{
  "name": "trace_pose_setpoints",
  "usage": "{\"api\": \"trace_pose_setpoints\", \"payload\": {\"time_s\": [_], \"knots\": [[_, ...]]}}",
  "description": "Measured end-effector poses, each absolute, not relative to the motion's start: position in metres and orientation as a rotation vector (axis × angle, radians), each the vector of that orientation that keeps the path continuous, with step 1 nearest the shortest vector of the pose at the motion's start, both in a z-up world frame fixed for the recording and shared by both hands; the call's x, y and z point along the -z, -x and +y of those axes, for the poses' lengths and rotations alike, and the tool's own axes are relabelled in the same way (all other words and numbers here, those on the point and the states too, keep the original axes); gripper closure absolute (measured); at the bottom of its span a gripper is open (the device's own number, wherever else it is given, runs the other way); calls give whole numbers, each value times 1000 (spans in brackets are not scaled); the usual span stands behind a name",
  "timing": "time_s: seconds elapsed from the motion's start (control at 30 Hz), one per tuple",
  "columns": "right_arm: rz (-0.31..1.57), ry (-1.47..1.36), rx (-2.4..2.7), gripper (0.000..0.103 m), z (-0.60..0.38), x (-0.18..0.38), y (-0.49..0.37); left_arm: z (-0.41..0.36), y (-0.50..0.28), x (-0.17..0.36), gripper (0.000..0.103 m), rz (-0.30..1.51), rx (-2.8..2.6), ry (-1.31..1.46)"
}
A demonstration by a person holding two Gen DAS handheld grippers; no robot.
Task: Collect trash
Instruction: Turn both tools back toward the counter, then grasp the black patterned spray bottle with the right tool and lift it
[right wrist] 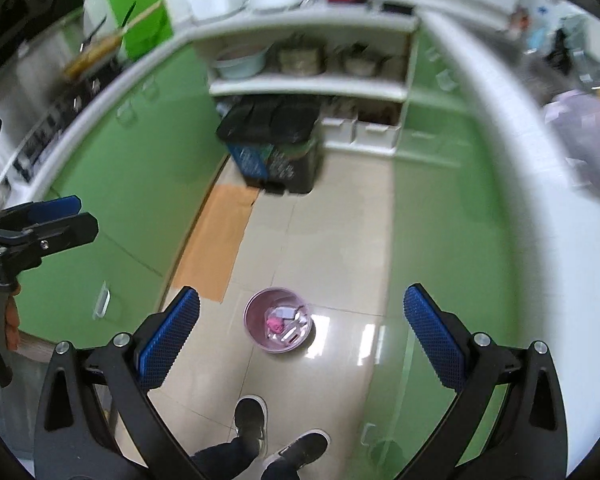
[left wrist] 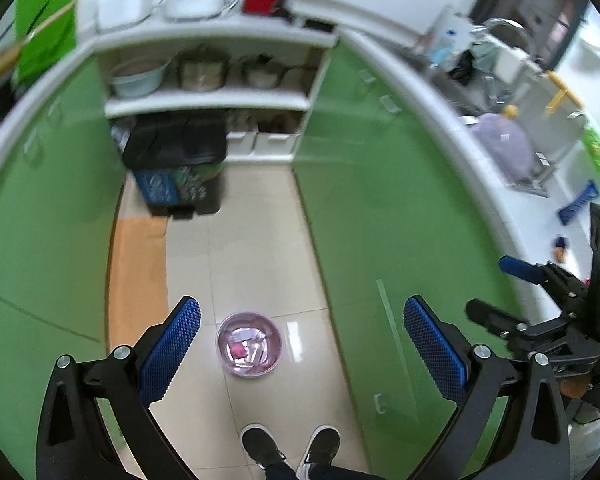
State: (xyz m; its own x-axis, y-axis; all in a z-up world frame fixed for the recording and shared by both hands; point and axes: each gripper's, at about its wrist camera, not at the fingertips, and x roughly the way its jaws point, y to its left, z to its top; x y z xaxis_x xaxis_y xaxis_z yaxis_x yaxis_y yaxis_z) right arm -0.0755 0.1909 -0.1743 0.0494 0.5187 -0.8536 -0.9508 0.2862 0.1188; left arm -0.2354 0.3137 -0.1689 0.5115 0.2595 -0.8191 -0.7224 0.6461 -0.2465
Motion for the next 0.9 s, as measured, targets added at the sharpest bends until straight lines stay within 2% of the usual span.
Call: {"api": "trace_pose_setpoints", "payload": {"time_s": [0.2,0.37,0.6,0.9], "knots": [[911,459,-1079,3,111,74,35,277,192,82,5,820,-531,546],[887,378,-929,3,40,39,6,238,147,50,5,827,-401,470],[874,240,-675,3,-67,13,-23,174,68,31,5,867,-163,341],[897,157,-465,3,-157,16,-44,91,-3,25,5,902,81,211]]}}
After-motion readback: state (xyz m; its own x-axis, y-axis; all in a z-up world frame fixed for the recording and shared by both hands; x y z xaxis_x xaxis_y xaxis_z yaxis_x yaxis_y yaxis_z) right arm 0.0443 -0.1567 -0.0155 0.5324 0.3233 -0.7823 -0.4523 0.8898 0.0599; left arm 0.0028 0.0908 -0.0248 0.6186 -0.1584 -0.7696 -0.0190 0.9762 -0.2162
